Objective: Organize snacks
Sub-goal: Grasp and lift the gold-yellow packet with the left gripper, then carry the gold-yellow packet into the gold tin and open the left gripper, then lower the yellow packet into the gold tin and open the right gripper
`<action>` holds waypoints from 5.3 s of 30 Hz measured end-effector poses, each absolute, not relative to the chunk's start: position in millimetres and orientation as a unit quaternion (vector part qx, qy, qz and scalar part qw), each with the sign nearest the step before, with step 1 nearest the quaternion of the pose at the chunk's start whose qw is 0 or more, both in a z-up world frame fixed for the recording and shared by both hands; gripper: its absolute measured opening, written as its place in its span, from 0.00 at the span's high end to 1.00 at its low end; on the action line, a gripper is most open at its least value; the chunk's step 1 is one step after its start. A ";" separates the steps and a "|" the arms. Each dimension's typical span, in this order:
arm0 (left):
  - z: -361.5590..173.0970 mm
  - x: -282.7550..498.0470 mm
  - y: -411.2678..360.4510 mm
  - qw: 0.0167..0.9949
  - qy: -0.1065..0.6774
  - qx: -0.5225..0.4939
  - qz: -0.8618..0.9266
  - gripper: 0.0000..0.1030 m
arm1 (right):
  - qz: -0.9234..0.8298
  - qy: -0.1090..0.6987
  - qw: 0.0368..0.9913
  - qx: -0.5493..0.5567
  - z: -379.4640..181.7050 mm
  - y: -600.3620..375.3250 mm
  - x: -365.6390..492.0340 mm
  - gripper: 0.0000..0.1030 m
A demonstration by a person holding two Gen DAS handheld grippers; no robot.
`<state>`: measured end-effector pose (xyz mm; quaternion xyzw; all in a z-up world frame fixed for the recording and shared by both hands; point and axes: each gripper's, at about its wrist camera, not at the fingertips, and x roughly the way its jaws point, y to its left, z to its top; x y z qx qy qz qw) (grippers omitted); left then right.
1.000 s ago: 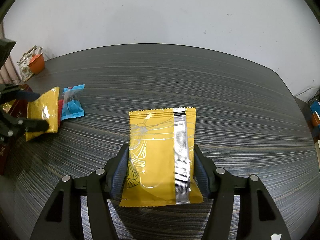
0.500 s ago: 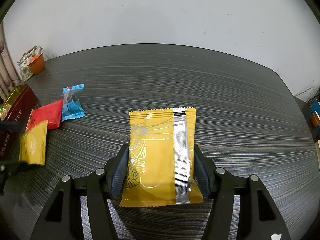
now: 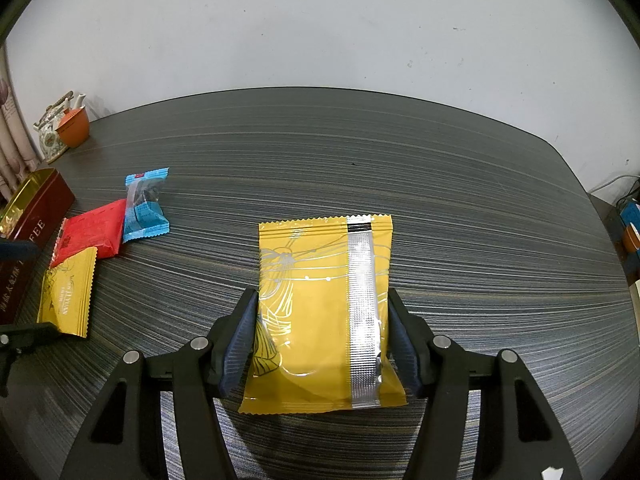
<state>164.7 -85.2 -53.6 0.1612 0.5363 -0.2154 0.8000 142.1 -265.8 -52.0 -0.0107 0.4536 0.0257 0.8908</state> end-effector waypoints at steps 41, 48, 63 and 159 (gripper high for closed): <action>-42.4 128.1 -86.9 0.823 0.517 0.124 -0.201 0.42 | 0.026 0.454 0.890 -0.010 -50.7 -264.6 141.8 0.40; -11.3 126.2 -59.9 0.837 0.509 0.086 -0.184 0.42 | 0.026 0.455 0.890 -0.010 -51.3 -265.3 142.0 0.40; 39.5 139.3 54.9 0.872 0.482 0.039 -0.081 0.42 | 0.027 0.455 0.890 -0.009 -51.6 -265.3 141.9 0.40; 8.2 54.4 229.4 0.887 0.446 -0.037 0.112 0.13 | 0.191 0.410 0.891 -0.054 34.9 -49.5 107.4 0.49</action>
